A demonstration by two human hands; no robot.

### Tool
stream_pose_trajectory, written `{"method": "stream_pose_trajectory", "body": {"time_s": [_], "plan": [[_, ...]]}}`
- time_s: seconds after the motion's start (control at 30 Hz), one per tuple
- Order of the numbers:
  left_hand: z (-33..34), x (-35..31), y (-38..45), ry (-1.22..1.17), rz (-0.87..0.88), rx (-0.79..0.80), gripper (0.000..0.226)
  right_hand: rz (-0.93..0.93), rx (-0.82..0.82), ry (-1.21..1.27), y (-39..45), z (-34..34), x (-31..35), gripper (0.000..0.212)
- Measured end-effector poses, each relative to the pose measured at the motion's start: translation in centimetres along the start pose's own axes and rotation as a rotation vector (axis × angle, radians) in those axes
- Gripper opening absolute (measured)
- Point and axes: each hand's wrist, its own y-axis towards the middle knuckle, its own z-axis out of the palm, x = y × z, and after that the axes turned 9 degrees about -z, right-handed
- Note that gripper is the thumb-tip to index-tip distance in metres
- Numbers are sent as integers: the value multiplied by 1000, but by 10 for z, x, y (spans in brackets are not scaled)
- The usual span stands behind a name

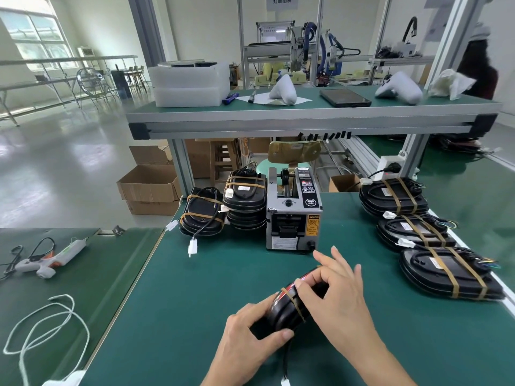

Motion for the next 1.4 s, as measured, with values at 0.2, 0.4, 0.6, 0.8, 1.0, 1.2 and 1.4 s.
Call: {"method": "stream_pose_trajectory", "body": {"time_s": [0.2,0.4,0.6,0.8,1.0,1.2,1.4], "plan": [[1,2,0,-4,10,1,64,-7,-25,-7,-2,7,-4,21],[1,2,1,-3,10,-8,63,-39,-60,6,-3,10,-10,27],[2,2,0,-7,6,-16,63,-55,-105,51,-4,13,-12,21],[1,1,0,-10,0,-25,61,-3,-199,76,11,-4,-14,15],[1,0,0,-12,-11,-31,60,58,-82,58,71,-27,-14,15],[-2,-6,-1,-33,-6,-8,61,240,216,43,138,1,-17,25],[-3,-11,-2,-46,-26,-10,61,552,79,250,158,34,-21,16]]}}
